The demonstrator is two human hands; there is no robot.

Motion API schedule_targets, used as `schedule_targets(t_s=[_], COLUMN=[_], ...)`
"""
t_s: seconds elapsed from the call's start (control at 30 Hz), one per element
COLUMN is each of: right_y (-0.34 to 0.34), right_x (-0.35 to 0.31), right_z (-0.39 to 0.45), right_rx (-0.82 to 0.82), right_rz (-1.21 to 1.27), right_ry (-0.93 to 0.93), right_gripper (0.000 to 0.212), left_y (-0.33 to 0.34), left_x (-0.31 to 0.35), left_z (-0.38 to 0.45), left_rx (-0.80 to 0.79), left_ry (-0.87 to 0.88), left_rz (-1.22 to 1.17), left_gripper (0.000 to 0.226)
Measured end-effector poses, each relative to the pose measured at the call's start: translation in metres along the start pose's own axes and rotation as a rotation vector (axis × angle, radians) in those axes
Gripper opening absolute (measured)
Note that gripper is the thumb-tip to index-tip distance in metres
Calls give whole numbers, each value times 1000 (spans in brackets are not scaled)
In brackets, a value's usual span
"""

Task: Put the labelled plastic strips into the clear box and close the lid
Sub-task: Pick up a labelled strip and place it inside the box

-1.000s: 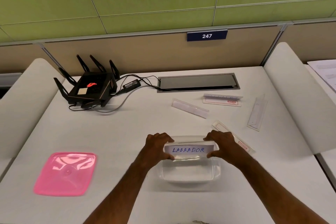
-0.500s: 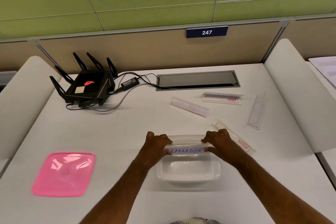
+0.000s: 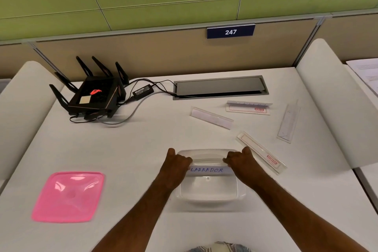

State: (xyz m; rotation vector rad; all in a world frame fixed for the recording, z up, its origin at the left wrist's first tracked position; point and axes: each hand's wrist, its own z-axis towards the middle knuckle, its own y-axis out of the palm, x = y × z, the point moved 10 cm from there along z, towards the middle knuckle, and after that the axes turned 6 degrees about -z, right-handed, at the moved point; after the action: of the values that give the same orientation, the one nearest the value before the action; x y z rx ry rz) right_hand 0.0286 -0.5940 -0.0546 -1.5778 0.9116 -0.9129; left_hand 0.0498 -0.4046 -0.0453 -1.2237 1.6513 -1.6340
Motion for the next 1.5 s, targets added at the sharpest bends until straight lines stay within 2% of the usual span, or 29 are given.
schedule_targets(t_s=[0.07,0.13,0.23,0.4,0.57,0.7,0.83,0.97,1.1,1.2,1.27,1.4,1.5], right_y=[1,-4,-15,10,14,18,19,11,-4,-27,-37,-52,-51], right_x=[2,0,-3,-2,0,0,-2,-2,-3,2,11,36,55], right_z=[3,5,2,6,0,2,2,2,-1,-7,-9,-7,-4], right_rx=[14,60,141,5,-11,-59,-72,-22,71,215,262,351,362], right_rz=[20,15,31,57,26,7,-21,-20,41,223,372,584,658], right_ry=[13,-1,1,10,44,75,60,76,74,122,201,321,392], right_gripper=[33,32,43,34,29,25,22,13,19,16,22,33,32], left_y=[-7,-12,-14,-13,-4,3,2,-11,-8,-21,-33,-59,-67], left_x=[6,9,9,15,15,13,14,20,18,16,17,5,-5], left_z=[1,1,1,0,2,5,4,1,-1,-2,-3,2,10], left_rx=[-1,25,52,46,15,-4,7,125,120,241,356,517,558], left_ry=[40,51,41,45,23,14,24,73,56,87,114,22,-41], left_rz=[83,116,152,137,159,175,154,72,93,29,-45,-173,-301], left_gripper=[15,23,25,29,25,12,28,31,24,21,10,16,11])
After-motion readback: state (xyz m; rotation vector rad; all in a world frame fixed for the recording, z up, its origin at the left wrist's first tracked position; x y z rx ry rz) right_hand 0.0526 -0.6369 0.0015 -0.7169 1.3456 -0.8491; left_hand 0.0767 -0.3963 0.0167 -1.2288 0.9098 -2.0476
